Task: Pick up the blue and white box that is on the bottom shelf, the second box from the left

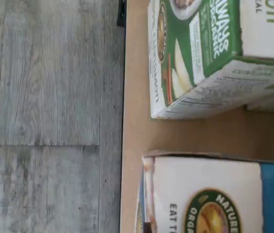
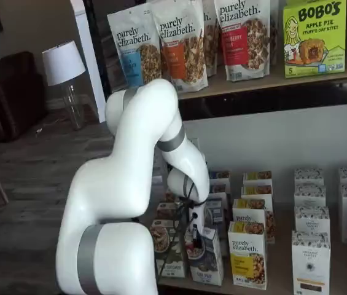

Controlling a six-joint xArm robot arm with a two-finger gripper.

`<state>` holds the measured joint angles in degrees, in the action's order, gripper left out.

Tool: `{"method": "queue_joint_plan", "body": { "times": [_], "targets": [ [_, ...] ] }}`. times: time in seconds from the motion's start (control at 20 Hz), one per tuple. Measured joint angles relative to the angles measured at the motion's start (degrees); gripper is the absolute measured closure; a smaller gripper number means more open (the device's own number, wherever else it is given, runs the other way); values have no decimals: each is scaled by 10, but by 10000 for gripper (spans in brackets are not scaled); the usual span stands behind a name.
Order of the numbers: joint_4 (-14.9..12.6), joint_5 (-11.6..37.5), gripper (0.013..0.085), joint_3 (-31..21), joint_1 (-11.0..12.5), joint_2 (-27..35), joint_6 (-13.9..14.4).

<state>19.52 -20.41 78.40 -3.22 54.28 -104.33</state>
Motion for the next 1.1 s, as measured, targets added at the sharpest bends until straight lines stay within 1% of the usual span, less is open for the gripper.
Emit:
{"method": "queue_joint_plan", "body": {
  "times": [0.05,0.3,0.35,0.4,0.6,0.75,0.8,0.85,0.9,1.0,1.05,1.1],
  "targets": [
    [-8,2,530,-2,0,-1,7],
    [-23,-9,530,-7,1,-8,20],
    [-32,-9,530,-11,1,-12,29],
    [-41,-5,530,-17,0,-15,37],
    [-54,-4,530,-39,-2,-35,51],
    [-75,2,530,-65,-4,-56,72],
    [-78,1,530,-74,-5,-64,76],
    [-79,-1,530,-83,-6,-72,78],
    [-75,-5,530,-93,-8,-82,75],
    [-55,-24,530,-110,-11,-103,61],
    [-51,-24,530,-122,-12,-114,58],
    [-52,-24,530,-139,-14,-129,61]
  ]
}}
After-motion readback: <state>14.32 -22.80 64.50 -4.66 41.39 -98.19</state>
